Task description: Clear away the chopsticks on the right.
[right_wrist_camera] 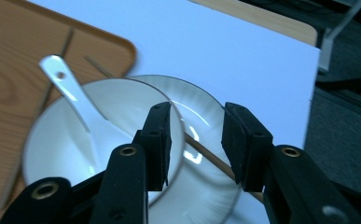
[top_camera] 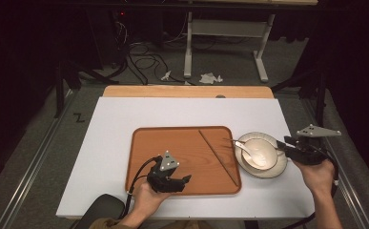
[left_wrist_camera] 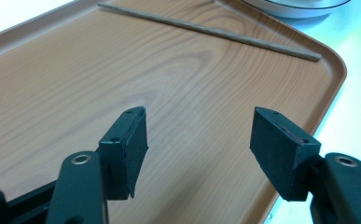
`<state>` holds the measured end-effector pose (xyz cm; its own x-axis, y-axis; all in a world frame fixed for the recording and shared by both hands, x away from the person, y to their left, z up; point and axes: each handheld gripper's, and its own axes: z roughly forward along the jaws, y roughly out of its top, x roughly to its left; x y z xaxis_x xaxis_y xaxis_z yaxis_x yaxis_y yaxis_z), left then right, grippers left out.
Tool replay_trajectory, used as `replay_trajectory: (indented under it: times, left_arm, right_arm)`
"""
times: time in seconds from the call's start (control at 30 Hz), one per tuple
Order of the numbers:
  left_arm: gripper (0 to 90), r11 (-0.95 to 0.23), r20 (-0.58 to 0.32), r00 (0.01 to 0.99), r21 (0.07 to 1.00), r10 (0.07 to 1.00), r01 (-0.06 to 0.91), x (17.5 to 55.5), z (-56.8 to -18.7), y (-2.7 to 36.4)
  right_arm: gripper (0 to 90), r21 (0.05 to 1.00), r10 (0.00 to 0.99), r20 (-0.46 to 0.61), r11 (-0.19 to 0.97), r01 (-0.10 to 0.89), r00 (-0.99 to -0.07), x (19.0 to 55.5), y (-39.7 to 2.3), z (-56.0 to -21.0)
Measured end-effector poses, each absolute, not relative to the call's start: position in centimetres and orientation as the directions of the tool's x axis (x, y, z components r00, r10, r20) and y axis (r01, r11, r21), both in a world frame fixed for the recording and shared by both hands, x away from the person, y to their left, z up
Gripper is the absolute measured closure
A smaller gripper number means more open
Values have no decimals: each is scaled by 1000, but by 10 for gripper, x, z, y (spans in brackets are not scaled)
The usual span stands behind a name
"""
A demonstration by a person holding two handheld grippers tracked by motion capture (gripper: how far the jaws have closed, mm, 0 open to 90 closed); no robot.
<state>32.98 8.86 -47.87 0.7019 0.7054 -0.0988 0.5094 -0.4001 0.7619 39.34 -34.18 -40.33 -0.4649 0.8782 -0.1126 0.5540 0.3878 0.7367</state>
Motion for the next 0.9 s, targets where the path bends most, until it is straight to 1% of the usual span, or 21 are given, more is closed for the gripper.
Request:
replay_trajectory:
  times: [0.13, 0.2, 0.4, 0.53, 0.67, 0.73, 0.9]
  left_arm:
    - [366, -386, -100, 687, 765, 720, 516, 326, -478, 94]
    - [366, -376, -104, 677, 766, 728, 522, 325, -478, 97]
    - [366, -364, -102, 659, 766, 746, 530, 322, -478, 102]
    - [366, -350, -106, 645, 768, 757, 537, 320, -478, 106]
    - [366, -346, -105, 639, 767, 762, 540, 318, -478, 108]
    - [366, -344, -105, 635, 767, 766, 542, 317, -478, 108]
    - [365, -340, -107, 627, 764, 771, 548, 316, -478, 111]
  right_arm:
    - [636, 704, 889, -134, 397, 589, -439, 403, -353, -411]
    - [638, 662, 887, -138, 414, 625, -441, 413, -358, -421]
    - [647, 613, 871, -173, 461, 642, -460, 423, -359, -437]
    - [647, 586, 858, -160, 480, 653, -488, 431, -355, -444]
    - [647, 568, 855, -156, 488, 663, -495, 435, -355, -448]
    - [645, 565, 853, -135, 484, 669, -504, 437, -356, -450]
    - [637, 556, 842, -121, 497, 666, -526, 441, -357, -453]
